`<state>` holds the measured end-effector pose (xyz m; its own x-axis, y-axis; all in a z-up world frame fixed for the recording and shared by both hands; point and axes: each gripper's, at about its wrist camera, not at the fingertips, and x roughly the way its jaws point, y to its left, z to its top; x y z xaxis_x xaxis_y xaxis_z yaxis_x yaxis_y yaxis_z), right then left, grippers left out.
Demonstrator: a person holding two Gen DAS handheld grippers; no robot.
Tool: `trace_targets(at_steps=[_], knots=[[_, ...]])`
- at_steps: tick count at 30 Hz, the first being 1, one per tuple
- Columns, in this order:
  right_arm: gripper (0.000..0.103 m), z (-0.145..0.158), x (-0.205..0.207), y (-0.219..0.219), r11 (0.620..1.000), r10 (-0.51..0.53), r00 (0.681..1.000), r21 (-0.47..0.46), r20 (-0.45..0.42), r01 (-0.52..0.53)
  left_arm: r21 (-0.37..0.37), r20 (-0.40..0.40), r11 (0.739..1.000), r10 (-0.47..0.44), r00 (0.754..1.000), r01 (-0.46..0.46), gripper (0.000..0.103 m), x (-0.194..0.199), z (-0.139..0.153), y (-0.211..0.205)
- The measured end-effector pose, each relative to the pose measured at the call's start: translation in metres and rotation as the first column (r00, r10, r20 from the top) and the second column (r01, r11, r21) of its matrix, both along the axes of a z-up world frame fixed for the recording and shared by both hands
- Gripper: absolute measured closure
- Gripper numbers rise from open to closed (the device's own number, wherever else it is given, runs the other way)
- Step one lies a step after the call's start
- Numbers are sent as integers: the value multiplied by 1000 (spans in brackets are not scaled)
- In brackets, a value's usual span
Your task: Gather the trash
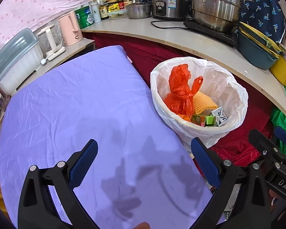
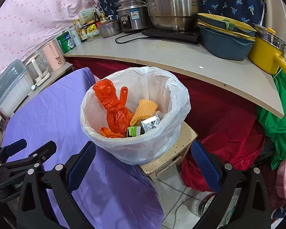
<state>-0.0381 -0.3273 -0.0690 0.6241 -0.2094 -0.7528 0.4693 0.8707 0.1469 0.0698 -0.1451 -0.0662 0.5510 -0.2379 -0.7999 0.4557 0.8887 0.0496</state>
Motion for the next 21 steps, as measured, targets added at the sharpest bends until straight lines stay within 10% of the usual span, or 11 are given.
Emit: trace_targets(at_steps=[21], knots=[[6,1,-9,6,1000,5,1000,-30,-6,-5,25,10,1000,-3,1000,3,9,-12,-1,-1]])
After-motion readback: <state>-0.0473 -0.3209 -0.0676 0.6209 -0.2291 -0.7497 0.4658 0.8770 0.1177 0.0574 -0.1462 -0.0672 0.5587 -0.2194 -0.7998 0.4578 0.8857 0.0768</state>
